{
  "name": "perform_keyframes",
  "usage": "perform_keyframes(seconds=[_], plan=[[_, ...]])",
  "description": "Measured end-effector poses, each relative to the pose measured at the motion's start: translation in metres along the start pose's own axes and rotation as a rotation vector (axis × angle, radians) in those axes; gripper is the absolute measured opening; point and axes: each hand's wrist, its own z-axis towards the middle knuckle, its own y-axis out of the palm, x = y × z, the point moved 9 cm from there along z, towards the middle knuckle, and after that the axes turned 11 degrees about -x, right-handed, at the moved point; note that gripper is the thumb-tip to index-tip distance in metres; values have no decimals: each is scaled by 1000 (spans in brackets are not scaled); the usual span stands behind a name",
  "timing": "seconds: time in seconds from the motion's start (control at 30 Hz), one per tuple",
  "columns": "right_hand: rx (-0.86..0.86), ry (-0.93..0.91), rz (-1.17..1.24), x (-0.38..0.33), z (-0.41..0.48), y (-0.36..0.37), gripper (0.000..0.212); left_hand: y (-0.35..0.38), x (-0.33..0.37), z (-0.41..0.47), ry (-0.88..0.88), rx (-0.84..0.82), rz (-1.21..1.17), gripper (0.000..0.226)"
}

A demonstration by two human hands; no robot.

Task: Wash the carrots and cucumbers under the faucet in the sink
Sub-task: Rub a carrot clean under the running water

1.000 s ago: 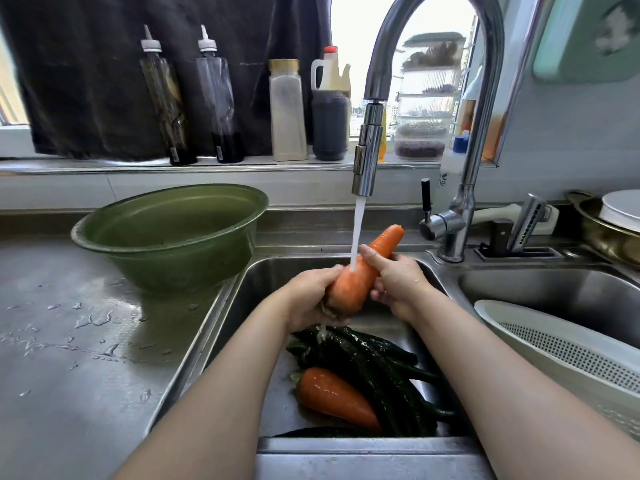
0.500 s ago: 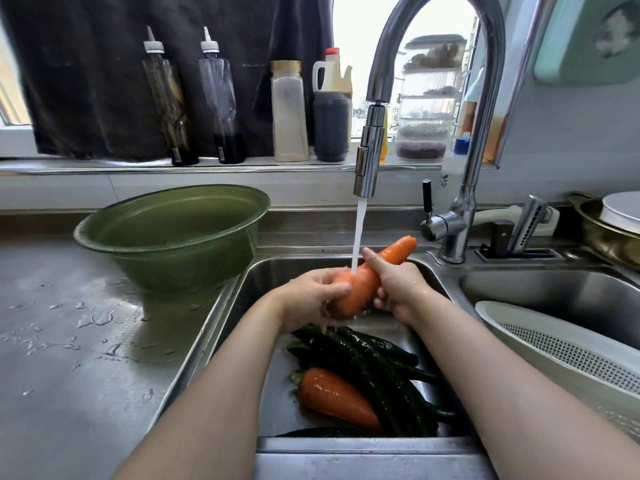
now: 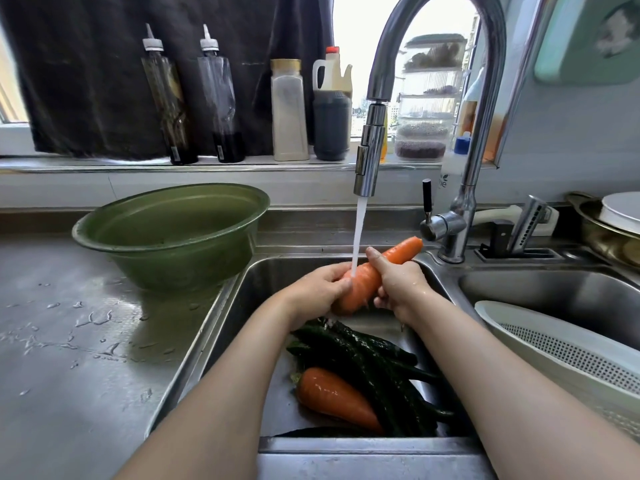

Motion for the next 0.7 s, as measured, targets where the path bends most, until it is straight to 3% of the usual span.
perform_keyframes(seconds=[0.07, 0.13, 0.23, 0.27, 0.33, 0.43, 0.5, 0.57, 0.63, 0.7], plan=[[0, 2, -4, 1, 0, 0, 40, -4, -2, 3, 5, 58, 67, 34], [-18, -4, 14, -1, -1, 6, 40, -17, 1, 4, -28, 268, 201, 24], [-56, -33, 54, -3, 0, 18, 38, -34, 10, -6, -76, 560, 303, 41], [-49, -38, 58, -3, 1, 18, 38, -36, 8, -5, -84, 570, 318, 40], [-8, -26, 43, -2, 1, 12, 40, -30, 0, 6, -55, 401, 295, 23], [26, 14, 11, 3, 2, 0, 38, -5, -11, 12, -58, 87, 183, 39], [23, 8, 16, 4, 4, -1, 39, -7, -6, 11, -50, 160, 187, 39], [-10, -13, 18, 2, 7, 4, 39, -15, 6, 7, -64, 340, 273, 30], [-57, -21, 27, 0, 9, 12, 34, -22, 8, 2, -128, 496, 348, 37], [-112, -24, 51, 2, 10, 17, 29, -32, 6, -6, -165, 623, 281, 37]])
